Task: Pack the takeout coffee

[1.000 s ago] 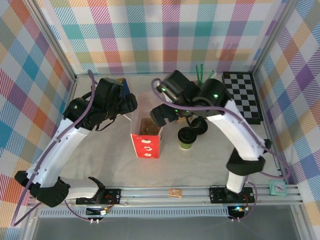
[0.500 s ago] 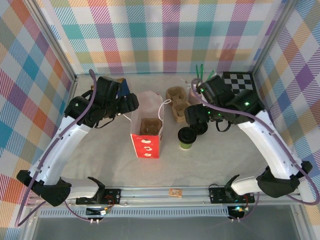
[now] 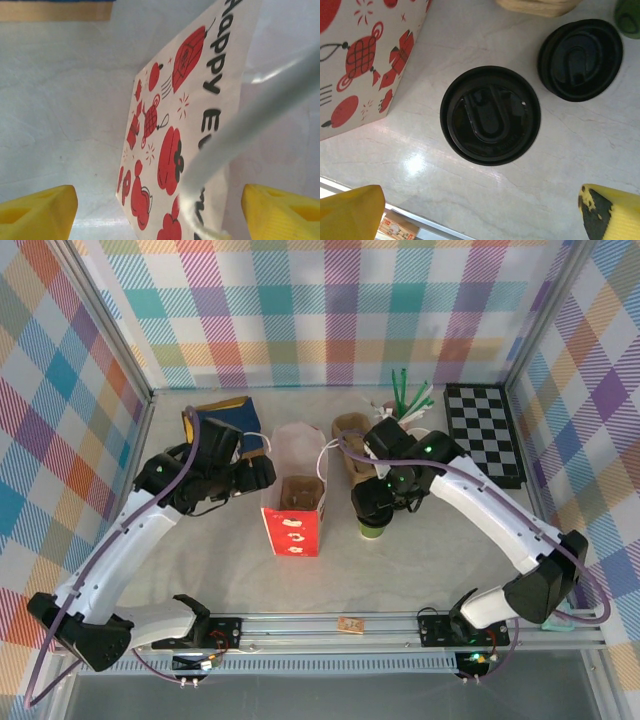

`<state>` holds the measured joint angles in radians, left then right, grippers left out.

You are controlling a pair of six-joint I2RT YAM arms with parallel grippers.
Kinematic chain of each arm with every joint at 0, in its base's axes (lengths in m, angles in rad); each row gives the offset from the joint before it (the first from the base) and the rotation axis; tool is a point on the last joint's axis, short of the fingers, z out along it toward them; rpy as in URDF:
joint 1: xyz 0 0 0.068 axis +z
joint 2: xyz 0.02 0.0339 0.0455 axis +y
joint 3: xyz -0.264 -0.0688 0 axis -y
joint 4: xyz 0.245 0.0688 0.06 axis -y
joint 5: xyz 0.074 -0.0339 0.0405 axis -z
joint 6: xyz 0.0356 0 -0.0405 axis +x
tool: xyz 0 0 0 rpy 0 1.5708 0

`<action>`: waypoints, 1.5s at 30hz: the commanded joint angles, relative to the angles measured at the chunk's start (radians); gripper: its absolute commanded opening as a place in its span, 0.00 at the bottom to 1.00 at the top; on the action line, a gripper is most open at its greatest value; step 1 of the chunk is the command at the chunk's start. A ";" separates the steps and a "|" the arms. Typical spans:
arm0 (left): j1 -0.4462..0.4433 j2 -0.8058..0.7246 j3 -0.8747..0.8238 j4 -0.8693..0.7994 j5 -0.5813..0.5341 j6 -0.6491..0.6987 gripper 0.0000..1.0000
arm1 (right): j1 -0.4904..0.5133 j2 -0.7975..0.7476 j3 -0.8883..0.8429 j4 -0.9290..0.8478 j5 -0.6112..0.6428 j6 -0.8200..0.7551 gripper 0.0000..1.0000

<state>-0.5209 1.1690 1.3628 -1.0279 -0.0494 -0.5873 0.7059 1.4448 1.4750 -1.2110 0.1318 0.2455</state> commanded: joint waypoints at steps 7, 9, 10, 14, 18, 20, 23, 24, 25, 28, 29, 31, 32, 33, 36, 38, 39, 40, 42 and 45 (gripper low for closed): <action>0.005 -0.073 -0.071 0.077 0.121 -0.060 0.74 | -0.005 0.020 -0.116 0.140 -0.015 -0.231 0.99; 0.001 -0.078 -0.081 0.080 0.121 -0.063 0.73 | -0.005 0.015 -0.137 0.169 -0.020 -0.274 0.99; 0.000 -0.080 -0.085 0.080 0.117 -0.063 0.73 | -0.006 0.012 -0.148 0.187 -0.032 -0.299 0.99; -0.001 -0.087 -0.095 0.077 0.109 -0.065 0.72 | -0.006 0.000 -0.191 0.250 -0.066 -0.404 0.99; -0.001 -0.092 -0.095 0.068 0.096 -0.063 0.72 | -0.015 0.034 -0.163 0.222 -0.046 -0.447 0.99; -0.001 -0.094 -0.097 0.066 0.092 -0.062 0.72 | -0.018 0.058 -0.150 0.205 -0.051 -0.468 0.99; -0.001 -0.095 -0.103 0.067 0.086 -0.063 0.73 | -0.025 0.084 -0.142 0.193 -0.070 -0.496 0.99; -0.001 -0.094 -0.105 0.068 0.084 -0.063 0.73 | -0.029 0.092 -0.143 0.190 -0.078 -0.503 0.99; 0.000 -0.097 -0.104 0.068 0.084 -0.063 0.73 | -0.033 0.101 -0.140 0.186 -0.080 -0.509 0.99; -0.001 -0.097 -0.102 0.065 0.080 -0.063 0.73 | -0.041 0.122 -0.131 0.180 -0.081 -0.517 0.99; -0.001 -0.096 -0.102 0.063 0.078 -0.062 0.73 | -0.042 0.127 -0.128 0.181 -0.079 -0.517 0.99; -0.001 -0.097 -0.098 0.060 0.073 -0.061 0.73 | -0.042 0.135 -0.122 0.183 -0.074 -0.517 0.99; -0.001 -0.096 -0.096 0.060 0.070 -0.061 0.73 | -0.042 0.139 -0.122 0.184 -0.068 -0.517 0.99; -0.001 -0.097 -0.097 0.059 0.067 -0.061 0.73 | -0.042 0.143 -0.120 0.183 -0.064 -0.518 0.99; -0.001 -0.095 -0.096 0.058 0.066 -0.060 0.73 | -0.042 0.150 -0.121 0.182 -0.053 -0.519 0.99; -0.001 -0.092 -0.096 0.059 0.065 -0.059 0.73 | -0.042 0.155 -0.127 0.183 -0.057 -0.522 0.99; -0.001 -0.092 -0.095 0.060 0.065 -0.060 0.73 | -0.042 0.157 -0.130 0.183 -0.060 -0.522 0.99; -0.001 -0.091 -0.096 0.060 0.066 -0.060 0.73 | -0.042 0.161 -0.131 0.182 -0.060 -0.522 0.99; -0.001 -0.088 -0.093 0.061 0.066 -0.060 0.73 | -0.042 0.169 -0.134 0.181 -0.061 -0.520 0.99; -0.001 -0.088 -0.089 0.061 0.064 -0.060 0.73 | -0.042 0.178 -0.142 0.187 -0.060 -0.517 0.99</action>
<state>-0.5213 1.0889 1.2663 -0.9653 0.0250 -0.6395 0.6674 1.6035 1.3243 -1.0130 0.0780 -0.2562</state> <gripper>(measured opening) 0.732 0.989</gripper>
